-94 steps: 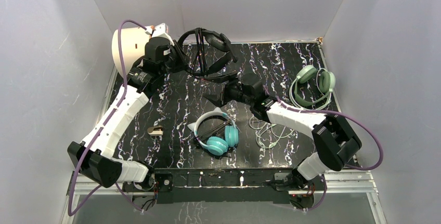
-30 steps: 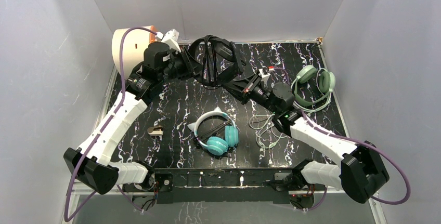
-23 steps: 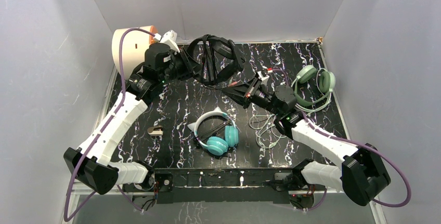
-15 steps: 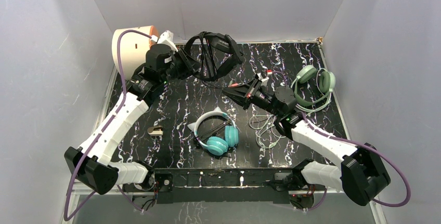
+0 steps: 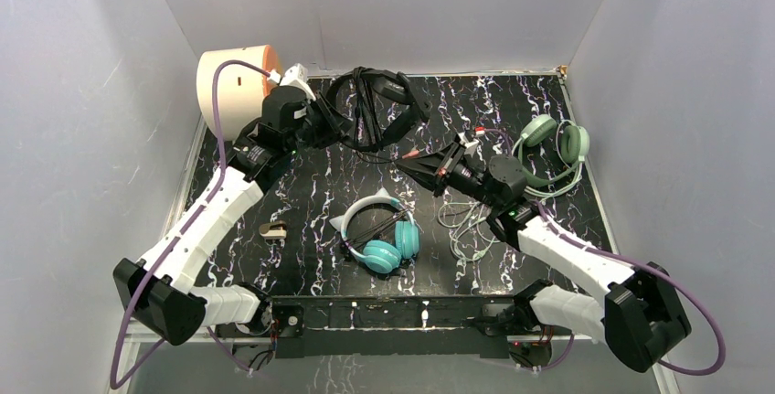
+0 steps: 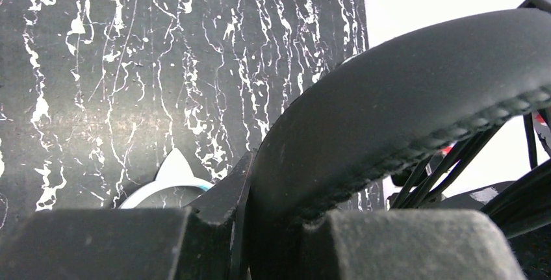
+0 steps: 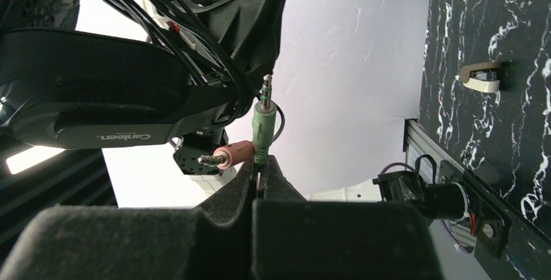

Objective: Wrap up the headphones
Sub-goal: Wrap the headphones cable around the headphones.

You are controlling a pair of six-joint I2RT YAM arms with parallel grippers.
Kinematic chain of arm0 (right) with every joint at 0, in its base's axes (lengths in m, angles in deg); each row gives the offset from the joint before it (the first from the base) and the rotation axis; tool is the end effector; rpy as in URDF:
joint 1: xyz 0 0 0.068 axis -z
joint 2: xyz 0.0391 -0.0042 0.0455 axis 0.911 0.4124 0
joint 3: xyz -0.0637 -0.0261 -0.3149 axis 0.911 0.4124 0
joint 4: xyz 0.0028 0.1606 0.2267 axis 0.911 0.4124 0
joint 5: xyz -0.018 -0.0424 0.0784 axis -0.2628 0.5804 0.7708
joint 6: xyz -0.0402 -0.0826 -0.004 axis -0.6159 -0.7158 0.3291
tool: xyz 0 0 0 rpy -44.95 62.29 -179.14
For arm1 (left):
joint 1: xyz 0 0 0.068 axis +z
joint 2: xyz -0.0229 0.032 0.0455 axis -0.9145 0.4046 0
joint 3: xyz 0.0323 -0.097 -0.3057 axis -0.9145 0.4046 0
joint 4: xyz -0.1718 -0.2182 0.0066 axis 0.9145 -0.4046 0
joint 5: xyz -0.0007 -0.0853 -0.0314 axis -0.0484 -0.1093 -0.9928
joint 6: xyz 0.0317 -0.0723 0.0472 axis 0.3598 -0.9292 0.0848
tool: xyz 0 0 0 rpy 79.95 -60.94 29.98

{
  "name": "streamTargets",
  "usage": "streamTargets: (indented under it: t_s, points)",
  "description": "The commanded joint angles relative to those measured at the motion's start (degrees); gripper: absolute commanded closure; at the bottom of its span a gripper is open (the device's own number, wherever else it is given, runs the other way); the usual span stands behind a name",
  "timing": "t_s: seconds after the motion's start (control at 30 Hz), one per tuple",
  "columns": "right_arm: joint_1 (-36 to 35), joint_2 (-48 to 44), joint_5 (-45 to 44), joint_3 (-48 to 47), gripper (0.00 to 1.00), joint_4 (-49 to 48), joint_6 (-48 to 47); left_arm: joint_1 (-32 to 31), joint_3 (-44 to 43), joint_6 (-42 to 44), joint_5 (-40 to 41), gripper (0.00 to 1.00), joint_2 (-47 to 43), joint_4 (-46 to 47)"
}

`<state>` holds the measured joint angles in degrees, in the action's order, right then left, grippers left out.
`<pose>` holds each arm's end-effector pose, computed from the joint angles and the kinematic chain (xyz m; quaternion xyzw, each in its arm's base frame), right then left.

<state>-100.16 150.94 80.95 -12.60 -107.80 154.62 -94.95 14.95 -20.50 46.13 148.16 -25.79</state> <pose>0.2106 0.1825 0.3408 0.2168 0.6166 0.7350 0.1807 0.2927 -0.1588 0.4425 -0.1144 0.7891 -0.3523 0.4900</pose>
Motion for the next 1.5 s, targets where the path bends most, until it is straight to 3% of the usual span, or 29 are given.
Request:
streamTargets:
  t_s: [0.0,0.23,0.77,0.97,1.47]
  points:
    - [1.04,1.21,1.65,-1.58,1.00,0.20,0.04,3.42,-0.26,2.20,8.75,1.00,-3.86,3.75]
    - [-3.27,5.31,2.05,-2.95,1.00,-1.70,1.33,3.42,-2.84,-0.46,14.02,1.00,-1.35,5.01]
    - [-6.34,10.40,1.30,-4.37,1.00,-8.82,3.25,3.42,-4.13,-0.50,15.15,1.00,2.47,5.39]
    - [-6.98,9.27,1.46,-5.97,1.00,-5.18,1.87,3.42,-3.95,2.11,18.33,1.00,3.97,5.04]
    - [-1.15,4.20,1.70,2.58,1.00,-4.05,1.29,4.20,-6.58,2.53,7.62,1.00,0.45,0.59]
